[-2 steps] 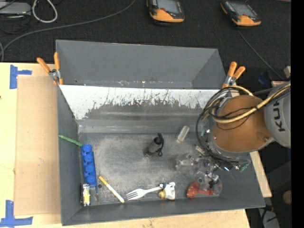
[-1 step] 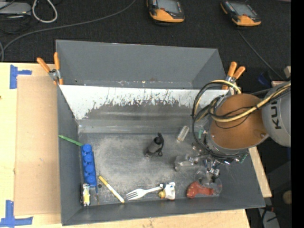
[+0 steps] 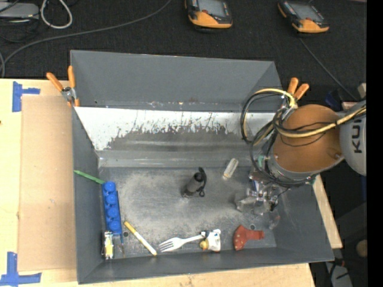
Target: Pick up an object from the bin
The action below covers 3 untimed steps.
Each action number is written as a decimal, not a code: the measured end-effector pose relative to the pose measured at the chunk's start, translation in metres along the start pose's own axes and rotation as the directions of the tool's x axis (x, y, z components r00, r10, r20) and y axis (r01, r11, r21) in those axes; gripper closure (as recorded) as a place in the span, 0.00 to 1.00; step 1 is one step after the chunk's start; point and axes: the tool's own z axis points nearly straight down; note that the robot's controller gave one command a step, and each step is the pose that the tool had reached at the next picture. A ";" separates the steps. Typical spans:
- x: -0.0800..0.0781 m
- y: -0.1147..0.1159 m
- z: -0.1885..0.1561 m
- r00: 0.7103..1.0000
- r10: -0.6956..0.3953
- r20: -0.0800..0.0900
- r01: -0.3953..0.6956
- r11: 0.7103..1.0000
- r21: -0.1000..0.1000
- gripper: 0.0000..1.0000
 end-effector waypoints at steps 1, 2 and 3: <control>0.000 0.000 0.000 1.000 0.001 0.000 -0.001 1.000 0.000 1.00; 0.000 0.000 0.000 1.000 0.003 0.001 -0.003 1.000 0.000 1.00; -0.001 0.002 -0.026 1.000 0.004 0.001 -0.004 1.000 -0.005 1.00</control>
Offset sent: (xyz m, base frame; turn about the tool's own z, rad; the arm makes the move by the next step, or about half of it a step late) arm 0.0001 -0.0001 0.0013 0.0005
